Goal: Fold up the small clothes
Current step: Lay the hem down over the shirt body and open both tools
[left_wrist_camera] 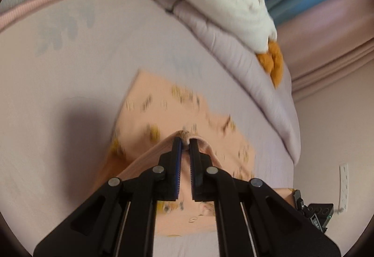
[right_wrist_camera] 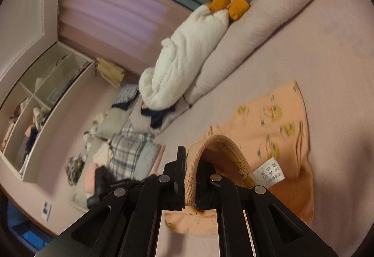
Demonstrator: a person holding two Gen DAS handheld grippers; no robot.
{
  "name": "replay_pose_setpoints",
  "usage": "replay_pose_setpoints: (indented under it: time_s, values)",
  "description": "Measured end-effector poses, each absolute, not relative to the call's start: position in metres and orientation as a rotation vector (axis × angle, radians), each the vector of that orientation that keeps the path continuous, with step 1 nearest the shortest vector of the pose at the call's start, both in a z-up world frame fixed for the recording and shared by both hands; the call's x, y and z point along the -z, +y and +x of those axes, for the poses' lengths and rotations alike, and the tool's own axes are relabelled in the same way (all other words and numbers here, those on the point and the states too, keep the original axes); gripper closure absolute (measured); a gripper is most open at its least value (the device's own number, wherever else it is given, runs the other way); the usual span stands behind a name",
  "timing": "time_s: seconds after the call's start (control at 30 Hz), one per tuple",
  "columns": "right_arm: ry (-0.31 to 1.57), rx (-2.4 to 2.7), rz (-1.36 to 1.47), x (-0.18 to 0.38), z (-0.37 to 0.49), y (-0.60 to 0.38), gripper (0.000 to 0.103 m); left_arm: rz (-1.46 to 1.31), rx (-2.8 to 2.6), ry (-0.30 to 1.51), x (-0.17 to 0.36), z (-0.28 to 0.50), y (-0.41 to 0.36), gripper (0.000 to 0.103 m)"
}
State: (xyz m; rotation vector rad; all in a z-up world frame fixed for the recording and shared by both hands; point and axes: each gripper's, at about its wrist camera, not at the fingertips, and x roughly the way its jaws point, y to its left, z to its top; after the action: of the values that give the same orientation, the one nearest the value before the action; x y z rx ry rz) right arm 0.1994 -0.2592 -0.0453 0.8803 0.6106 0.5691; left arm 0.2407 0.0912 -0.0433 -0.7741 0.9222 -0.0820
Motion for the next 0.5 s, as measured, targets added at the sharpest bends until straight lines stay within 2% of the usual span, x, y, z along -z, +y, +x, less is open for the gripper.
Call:
replay_pose_setpoints:
  time_s: [0.27,0.47,0.5]
  values:
    - [0.688,-0.427,0.919,0.058,0.267,-0.268,0.094,-0.765,-0.046,0.860,0.045,0.292,0.119,0.098]
    - [0.868,-0.253,0.956,0.107,0.315,-0.276,0.094,-0.728,-0.123,0.924,0.066,0.334,0.131,0.100]
    - [0.874,-0.224,0.957,0.109,0.318,-0.278,0.085,-0.726,-0.144,0.934,0.070,0.340,0.132,0.100]
